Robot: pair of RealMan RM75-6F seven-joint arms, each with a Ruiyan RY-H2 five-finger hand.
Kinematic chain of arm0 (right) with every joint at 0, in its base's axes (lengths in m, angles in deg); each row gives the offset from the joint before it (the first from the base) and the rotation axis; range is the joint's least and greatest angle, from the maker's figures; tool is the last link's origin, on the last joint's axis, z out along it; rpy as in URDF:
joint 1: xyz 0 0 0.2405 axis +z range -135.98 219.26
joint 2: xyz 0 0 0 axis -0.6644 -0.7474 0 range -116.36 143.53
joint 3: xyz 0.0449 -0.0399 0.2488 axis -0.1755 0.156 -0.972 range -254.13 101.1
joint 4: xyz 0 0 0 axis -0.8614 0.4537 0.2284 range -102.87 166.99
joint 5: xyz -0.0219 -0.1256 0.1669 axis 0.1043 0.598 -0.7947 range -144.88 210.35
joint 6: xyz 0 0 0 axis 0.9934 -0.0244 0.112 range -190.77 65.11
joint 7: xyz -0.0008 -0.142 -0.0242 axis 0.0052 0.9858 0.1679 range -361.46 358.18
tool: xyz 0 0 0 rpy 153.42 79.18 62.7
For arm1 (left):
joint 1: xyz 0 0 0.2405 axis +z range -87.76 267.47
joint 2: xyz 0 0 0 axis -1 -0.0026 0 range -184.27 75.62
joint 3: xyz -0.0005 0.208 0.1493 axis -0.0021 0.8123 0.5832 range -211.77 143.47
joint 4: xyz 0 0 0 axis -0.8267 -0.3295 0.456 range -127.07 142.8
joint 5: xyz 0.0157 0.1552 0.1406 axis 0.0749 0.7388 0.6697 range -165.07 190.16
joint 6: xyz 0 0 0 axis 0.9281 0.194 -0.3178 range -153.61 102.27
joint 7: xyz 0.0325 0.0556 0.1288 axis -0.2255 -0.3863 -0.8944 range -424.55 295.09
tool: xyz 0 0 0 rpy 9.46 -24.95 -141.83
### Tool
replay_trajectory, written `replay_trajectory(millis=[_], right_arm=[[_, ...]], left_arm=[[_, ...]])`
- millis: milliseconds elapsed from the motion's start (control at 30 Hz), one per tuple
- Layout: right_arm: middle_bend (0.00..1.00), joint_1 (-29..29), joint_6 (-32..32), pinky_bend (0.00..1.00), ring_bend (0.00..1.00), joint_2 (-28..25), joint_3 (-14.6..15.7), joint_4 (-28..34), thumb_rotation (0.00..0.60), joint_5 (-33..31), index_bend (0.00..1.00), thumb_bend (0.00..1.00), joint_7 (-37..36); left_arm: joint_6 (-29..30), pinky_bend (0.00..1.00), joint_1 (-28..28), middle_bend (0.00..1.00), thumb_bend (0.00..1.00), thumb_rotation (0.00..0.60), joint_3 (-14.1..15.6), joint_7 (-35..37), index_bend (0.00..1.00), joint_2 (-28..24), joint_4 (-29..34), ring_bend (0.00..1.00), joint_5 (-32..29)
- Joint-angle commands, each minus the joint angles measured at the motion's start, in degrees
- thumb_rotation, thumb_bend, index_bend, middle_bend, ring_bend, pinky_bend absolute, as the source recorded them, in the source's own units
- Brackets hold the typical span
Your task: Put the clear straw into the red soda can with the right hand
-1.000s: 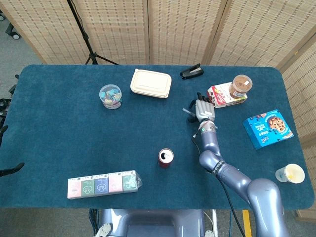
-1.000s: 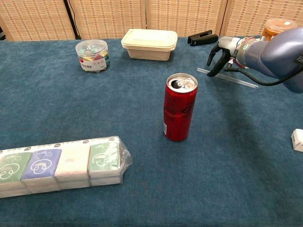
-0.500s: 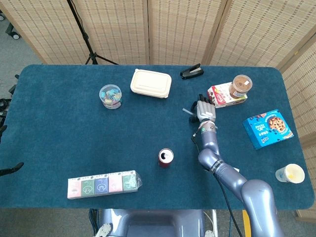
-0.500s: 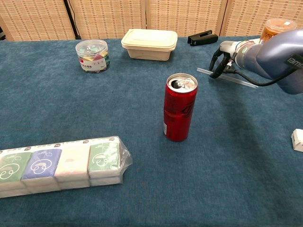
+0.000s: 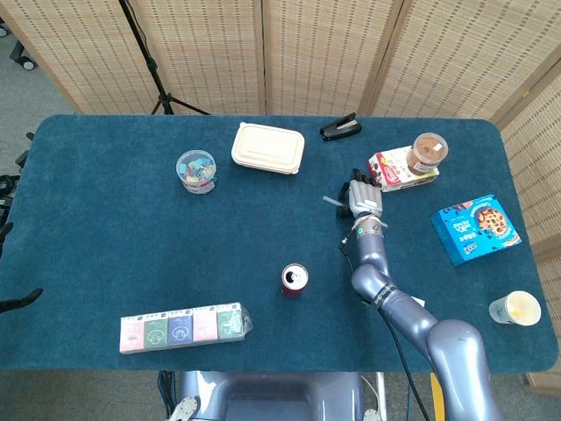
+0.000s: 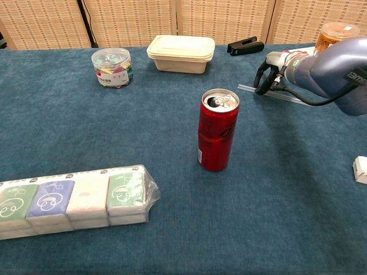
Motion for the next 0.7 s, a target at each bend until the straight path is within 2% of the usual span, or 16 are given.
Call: replay_trajectory(millis=[33,700], right_arm=[[0.00,-0.1,0.0,0.00,0.00,0.2,0.0,-0.3,0.600,0.5,0.46,0.47,-0.2],[0.00,-0.8,1.1,0.00,0.00,0.9,0.2,-0.5,0.600,5.8,0.52,0.47,-2.4]], left_arm=[[0.0,0.00,0.0,0.00,0.00,0.600,0.0,0.0,0.00,0.0,0.0,0.00,0.0],[0.1,0.00,0.1,0.00,0.00,0.600,0.1,0.6,0.00,-0.2,0.0,0.00,0.3]])
